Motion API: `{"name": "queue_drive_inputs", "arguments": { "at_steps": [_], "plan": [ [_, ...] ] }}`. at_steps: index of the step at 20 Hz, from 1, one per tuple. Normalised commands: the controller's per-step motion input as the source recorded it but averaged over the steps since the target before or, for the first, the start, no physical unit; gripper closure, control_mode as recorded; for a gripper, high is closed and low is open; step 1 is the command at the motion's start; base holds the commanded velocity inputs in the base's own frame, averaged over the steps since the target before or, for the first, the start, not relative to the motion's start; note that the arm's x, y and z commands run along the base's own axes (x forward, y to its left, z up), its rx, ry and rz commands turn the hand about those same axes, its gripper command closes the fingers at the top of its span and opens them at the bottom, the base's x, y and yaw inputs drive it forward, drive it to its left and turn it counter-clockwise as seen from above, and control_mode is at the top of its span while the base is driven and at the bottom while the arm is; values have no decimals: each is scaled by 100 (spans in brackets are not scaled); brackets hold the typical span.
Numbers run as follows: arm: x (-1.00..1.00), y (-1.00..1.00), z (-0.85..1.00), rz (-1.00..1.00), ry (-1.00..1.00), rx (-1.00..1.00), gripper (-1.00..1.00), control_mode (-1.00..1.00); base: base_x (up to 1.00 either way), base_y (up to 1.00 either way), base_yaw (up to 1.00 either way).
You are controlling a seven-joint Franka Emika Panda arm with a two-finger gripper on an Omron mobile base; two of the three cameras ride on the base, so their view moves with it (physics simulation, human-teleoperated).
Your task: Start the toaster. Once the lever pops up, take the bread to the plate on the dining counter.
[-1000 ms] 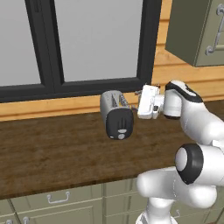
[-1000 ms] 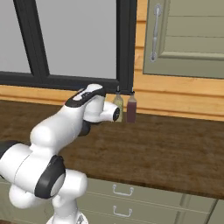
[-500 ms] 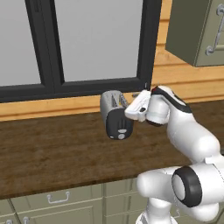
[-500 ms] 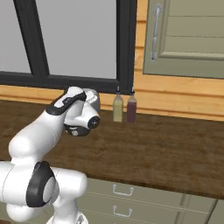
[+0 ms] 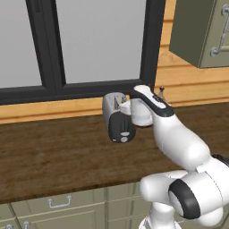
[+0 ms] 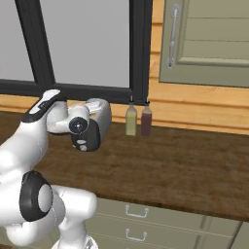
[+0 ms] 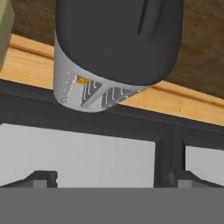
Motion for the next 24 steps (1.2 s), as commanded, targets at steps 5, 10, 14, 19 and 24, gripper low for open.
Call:
{"name": "queue_drive_inputs", "arguments": {
  "at_steps": [5,10,14,19,24],
  "plan": [
    [0,-17,13,-11,24,0,-100,-100,0,0,0],
    [0,-8,17,-8,18,-1,-100,-100,0,0,0],
    [-4,0,57,-8,25,-2,-100,-100,0,0,0],
    [-1,0,40,-10,21,-2,-100,-100,0,0,0],
    [-18,1,68,-1,3,-5,-100,-100,0,0,0]
  ]
}}
